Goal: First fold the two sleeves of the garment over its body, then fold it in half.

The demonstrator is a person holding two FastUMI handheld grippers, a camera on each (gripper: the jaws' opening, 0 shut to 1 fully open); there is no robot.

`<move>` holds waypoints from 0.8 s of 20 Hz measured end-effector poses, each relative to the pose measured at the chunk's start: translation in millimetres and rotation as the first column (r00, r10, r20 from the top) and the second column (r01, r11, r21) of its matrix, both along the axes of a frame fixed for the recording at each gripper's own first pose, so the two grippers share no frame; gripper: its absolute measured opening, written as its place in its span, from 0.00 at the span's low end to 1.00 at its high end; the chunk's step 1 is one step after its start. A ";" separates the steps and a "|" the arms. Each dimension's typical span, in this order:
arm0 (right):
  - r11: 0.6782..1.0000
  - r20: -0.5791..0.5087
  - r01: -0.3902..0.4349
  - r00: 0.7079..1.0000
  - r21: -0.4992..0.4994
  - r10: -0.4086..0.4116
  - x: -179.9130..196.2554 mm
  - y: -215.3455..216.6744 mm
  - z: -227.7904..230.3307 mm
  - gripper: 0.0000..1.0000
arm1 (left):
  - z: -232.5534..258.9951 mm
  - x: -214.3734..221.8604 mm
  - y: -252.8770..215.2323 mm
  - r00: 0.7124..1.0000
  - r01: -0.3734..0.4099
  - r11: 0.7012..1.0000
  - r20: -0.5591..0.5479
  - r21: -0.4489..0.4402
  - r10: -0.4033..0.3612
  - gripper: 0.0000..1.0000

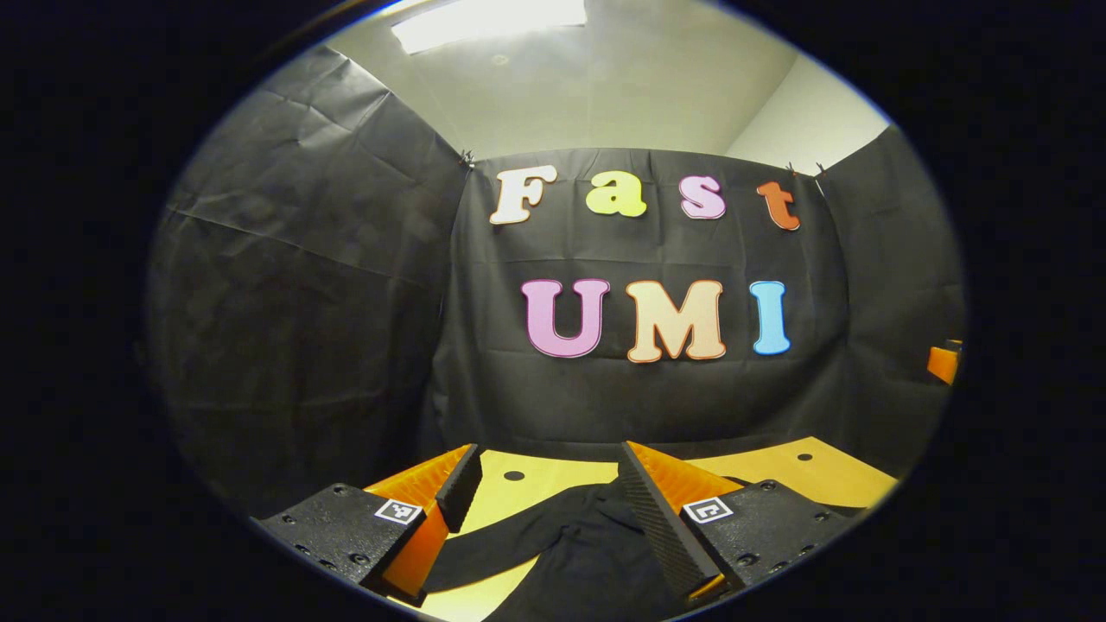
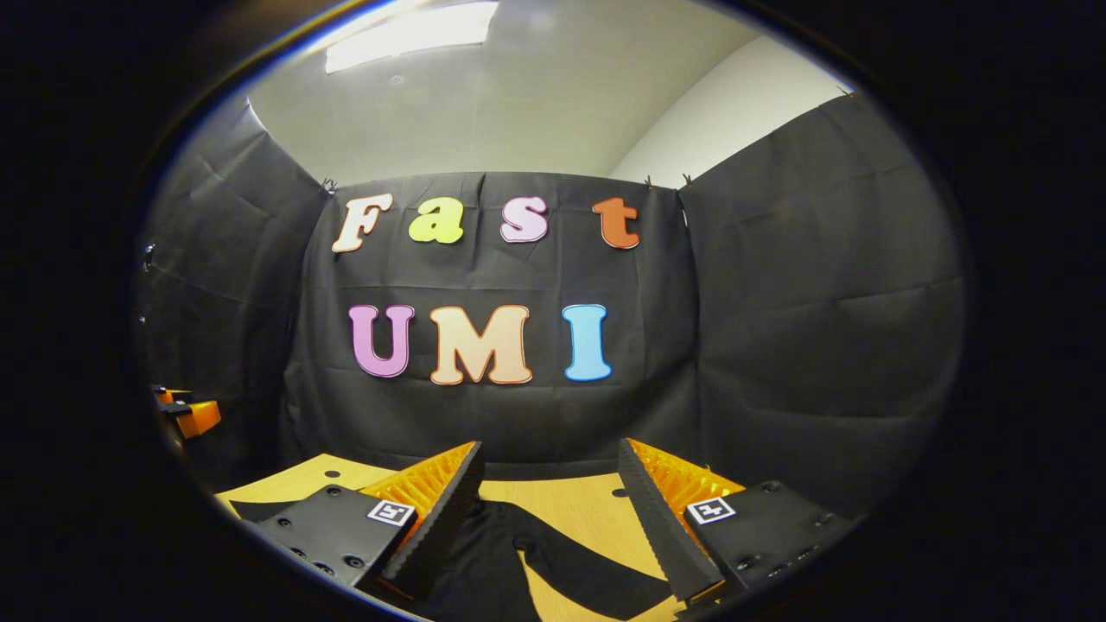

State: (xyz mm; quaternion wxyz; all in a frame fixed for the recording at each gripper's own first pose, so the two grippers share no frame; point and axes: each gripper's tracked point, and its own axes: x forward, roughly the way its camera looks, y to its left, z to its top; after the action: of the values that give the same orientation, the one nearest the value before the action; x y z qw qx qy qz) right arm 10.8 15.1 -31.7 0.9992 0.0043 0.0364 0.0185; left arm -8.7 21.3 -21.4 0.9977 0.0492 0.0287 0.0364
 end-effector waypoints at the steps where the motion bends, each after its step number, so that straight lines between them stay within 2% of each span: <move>1: 1.000 -0.002 -0.003 1.000 -0.007 0.003 0.9 0.3 -2.3 0.99 | -0.3 0.2 1.1 1.000 -0.011 1.000 0.001 0.002 0.011 0.93; 8: 0.998 -0.032 -0.018 0.999 -0.068 0.016 8.3 -4.5 -23.2 0.98 | -1.7 1.2 5.6 0.997 -0.081 0.996 0.009 0.023 0.081 0.93; 16: 0.992 -0.061 0.036 0.997 -0.124 -0.044 36.4 -48.4 -66.7 0.99 | -4.0 5.9 13.7 0.984 -0.179 0.983 0.022 0.048 0.179 0.93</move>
State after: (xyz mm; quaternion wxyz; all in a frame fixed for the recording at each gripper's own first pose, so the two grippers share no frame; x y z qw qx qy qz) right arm 47.3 -33.3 -98.4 0.9960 -0.0559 0.0690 -0.0039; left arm -2.8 34.9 -25.4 0.9891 0.0712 0.0231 0.1271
